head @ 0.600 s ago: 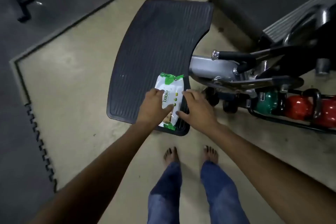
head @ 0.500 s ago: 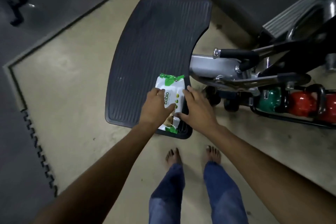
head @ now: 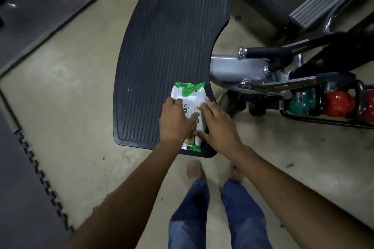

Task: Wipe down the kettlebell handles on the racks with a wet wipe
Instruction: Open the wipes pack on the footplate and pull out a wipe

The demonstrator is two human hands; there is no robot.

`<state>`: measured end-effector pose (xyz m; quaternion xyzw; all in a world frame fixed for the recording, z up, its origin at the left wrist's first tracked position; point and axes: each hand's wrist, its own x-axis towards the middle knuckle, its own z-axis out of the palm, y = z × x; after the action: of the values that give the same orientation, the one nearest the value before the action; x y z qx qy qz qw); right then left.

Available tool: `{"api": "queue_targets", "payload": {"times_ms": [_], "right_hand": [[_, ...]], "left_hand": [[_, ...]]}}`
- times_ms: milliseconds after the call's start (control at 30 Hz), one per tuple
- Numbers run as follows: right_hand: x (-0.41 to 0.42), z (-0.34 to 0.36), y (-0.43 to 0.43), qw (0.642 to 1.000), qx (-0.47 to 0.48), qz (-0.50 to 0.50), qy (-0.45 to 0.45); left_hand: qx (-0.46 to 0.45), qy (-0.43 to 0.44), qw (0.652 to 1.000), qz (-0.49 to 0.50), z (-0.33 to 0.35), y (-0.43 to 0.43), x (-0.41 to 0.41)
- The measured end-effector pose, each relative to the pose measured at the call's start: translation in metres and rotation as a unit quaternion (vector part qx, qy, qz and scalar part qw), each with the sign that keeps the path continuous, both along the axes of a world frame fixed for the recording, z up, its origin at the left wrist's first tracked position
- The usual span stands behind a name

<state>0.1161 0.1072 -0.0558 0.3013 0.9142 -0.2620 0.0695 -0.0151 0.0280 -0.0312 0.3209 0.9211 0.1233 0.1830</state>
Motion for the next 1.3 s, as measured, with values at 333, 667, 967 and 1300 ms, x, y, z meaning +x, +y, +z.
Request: {"api": "queue_targets", "payload": {"times_ms": [333,667,967,1300], "right_hand": [[-0.006,0.002,-0.001,1.000,-0.007,0.008,-0.011],[-0.024,0.016,-0.005,0.988,0.082,-0.014,0.128],[-0.057,0.003,-0.002,0.973,0.177,0.131,0.074],[-0.078,0.021,-0.005,0.978,0.149,0.144,-0.022]], "left_hand": [[0.048,-0.038,0.998,0.020,0.008,-0.005,-0.008],[0.047,0.064,0.994,-0.072,-0.003,-0.039,-0.026],[0.013,0.072,0.994,-0.087,-0.032,-0.049,-0.020],[0.007,0.049,0.996,-0.071,-0.031,-0.048,-0.022]]}}
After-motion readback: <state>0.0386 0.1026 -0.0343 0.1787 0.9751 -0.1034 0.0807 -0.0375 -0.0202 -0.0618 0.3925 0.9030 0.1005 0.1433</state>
